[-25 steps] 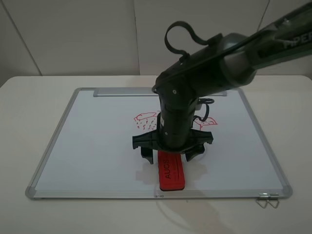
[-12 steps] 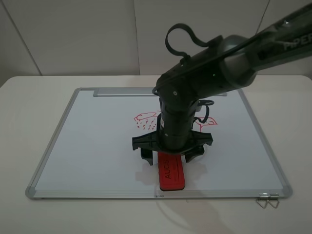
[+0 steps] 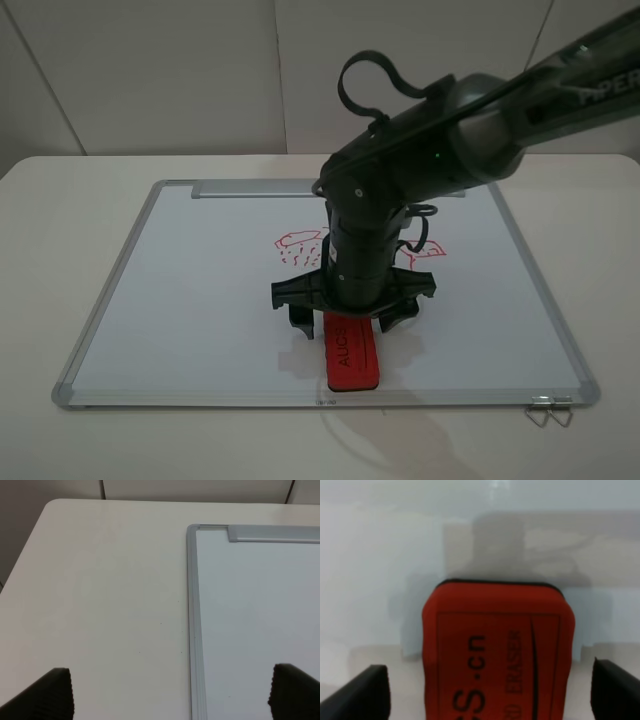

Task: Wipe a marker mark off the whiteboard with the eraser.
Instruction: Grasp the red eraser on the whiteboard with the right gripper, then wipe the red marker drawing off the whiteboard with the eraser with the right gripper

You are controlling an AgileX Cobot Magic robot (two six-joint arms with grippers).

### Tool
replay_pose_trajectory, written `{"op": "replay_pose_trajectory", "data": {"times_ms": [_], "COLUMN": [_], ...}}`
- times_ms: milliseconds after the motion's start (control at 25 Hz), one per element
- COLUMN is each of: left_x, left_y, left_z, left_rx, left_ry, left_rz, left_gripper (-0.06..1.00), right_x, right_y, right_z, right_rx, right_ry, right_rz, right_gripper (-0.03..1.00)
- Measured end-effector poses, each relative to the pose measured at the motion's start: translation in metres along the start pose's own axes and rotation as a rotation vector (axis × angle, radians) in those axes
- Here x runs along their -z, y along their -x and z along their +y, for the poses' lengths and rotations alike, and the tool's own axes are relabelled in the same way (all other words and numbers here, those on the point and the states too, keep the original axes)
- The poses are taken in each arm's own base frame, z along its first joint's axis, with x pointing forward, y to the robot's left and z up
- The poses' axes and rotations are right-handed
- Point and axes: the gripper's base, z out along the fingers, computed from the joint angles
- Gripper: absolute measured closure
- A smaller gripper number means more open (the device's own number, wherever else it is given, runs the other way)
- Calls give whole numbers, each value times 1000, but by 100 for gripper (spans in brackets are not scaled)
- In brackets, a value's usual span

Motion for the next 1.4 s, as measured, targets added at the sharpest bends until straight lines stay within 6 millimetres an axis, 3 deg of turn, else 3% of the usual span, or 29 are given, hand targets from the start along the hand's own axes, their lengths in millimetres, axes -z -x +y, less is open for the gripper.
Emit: {"op": "replay_pose_trajectory", "data": {"times_ms": [640,720,840,1200,1400], "left_x": [0,0,0,0,0], "left_y": [0,0,0,0,0], "left_z": [0,0,0,0,0], "left_rx": [0,0,0,0,0], "left_ry": [0,0,0,0,0], "left_rz": [0,0,0,0,0], "left_gripper": [17,17,17,17,17], "right_x": [-8,-8,-8,-8,14], "right_y": [-1,-2,-2,-2,10], "right_z": [0,-1,-1,-1,7], "right_rx": [10,10,9,12,80], "right_ry": [-19,-22,-27,-30,-24], "right_rz": [20,24,29,31,15], "right_gripper": [26,30,48,47,47]}}
